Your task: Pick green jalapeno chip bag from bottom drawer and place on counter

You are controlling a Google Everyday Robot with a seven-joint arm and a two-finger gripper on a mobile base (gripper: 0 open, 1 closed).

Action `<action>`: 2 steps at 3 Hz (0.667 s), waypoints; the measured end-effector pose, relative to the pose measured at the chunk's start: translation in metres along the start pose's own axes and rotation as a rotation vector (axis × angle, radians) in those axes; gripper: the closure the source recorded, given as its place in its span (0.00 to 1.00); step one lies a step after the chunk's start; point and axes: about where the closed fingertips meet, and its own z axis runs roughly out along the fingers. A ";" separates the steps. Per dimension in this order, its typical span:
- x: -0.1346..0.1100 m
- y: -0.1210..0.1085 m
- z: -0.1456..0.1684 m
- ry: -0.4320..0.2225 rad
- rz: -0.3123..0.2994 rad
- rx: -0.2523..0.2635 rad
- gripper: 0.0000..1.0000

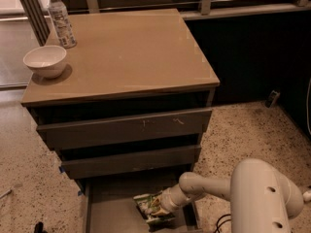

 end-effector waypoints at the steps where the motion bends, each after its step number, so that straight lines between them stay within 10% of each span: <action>1: -0.061 -0.001 -0.056 -0.022 -0.029 0.043 1.00; 2: -0.061 -0.001 -0.056 -0.022 -0.029 0.043 1.00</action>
Offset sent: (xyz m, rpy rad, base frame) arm 0.0042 0.0053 0.0614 0.0286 -0.0309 -0.0232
